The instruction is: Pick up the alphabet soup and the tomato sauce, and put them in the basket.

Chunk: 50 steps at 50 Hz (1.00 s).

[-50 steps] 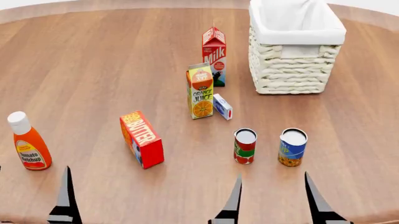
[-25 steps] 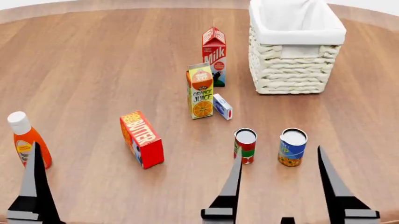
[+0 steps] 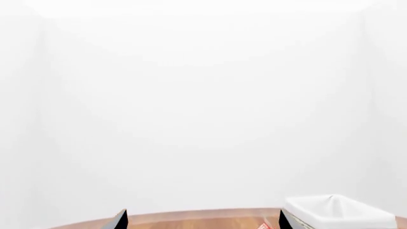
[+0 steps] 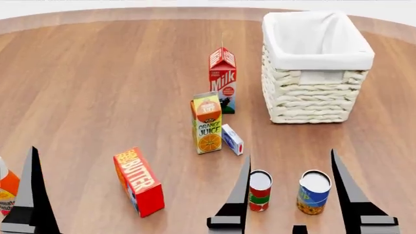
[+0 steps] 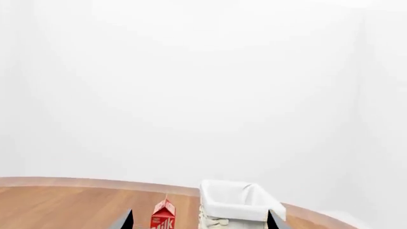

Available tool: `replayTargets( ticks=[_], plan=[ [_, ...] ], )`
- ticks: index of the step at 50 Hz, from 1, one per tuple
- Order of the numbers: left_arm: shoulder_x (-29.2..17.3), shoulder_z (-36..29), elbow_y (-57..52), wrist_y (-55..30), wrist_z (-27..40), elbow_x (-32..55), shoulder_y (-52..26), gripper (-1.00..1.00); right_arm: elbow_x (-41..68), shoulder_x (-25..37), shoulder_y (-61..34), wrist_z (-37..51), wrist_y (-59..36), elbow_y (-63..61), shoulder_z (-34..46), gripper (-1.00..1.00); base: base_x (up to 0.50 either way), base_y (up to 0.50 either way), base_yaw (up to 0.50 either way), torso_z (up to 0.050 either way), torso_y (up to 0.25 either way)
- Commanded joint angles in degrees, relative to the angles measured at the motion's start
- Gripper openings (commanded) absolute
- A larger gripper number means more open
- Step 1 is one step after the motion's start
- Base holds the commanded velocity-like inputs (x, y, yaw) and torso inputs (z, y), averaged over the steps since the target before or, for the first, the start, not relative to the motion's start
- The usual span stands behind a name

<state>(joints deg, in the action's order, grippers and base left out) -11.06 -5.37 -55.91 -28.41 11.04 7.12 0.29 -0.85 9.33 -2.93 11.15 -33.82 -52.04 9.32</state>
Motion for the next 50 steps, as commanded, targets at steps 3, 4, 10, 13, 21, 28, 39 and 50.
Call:
replayTargets(
  ticks=[3, 4, 10, 13, 21, 28, 39, 50],
  plan=[
    [-0.6, -0.6, -0.3, -0.1, 0.6, 0.5, -0.1, 1.00, 0.7, 0.6, -0.5, 0.6, -1.8, -1.5, 0.2, 1.00, 0.50, 0.00, 0.00, 0.000, 0.000],
    [-0.6, -0.6, -0.6, -0.6, 0.7, 0.6, -0.2, 1.00, 0.8, 0.6, -0.6, 0.7, -1.8, -1.5, 0.2, 1.00, 0.50, 0.00, 0.00, 0.000, 0.000],
    [-0.9, -1.2, -0.5, -0.1, 1.0, 0.4, 0.0, 1.00, 1.2, 0.8, -0.7, 1.0, -2.3, -2.0, 0.2, 1.00, 0.50, 0.00, 0.00, 0.000, 0.000],
    [-1.1, -1.3, -0.3, -0.1, 1.1, 0.4, -0.2, 1.00, 1.4, 0.9, -0.7, 1.1, -2.2, -1.8, 0.1, 1.00, 0.50, 0.00, 0.00, 0.000, 0.000],
    [-1.5, -1.6, -1.6, -1.3, 1.7, 0.7, -0.5, 1.00, 1.8, 1.3, -1.0, 1.5, -2.6, -2.1, 0.3, 1.00, 0.50, 0.00, 0.00, 0.000, 0.000],
    [-1.8, -1.8, -1.2, -0.6, 2.0, 0.8, -0.5, 1.00, 2.2, 1.6, -1.1, 1.8, -3.0, -2.3, 0.4, 1.00, 0.50, 0.00, 0.00, 0.000, 0.002],
    [-2.2, -1.5, -2.1, -1.2, 2.9, 1.4, -0.6, 1.00, 3.0, 2.0, -1.1, 2.3, -2.9, -2.3, 0.3, 1.00, 0.50, 0.00, 0.00, 0.000, 0.001],
    [-2.7, -2.0, -2.0, -1.0, 3.5, 1.7, -0.7, 1.00, 3.7, 2.3, -1.0, 2.8, -2.7, -1.5, 0.5, 1.00, 0.50, 0.00, 0.00, 0.000, 0.000]
  ],
)
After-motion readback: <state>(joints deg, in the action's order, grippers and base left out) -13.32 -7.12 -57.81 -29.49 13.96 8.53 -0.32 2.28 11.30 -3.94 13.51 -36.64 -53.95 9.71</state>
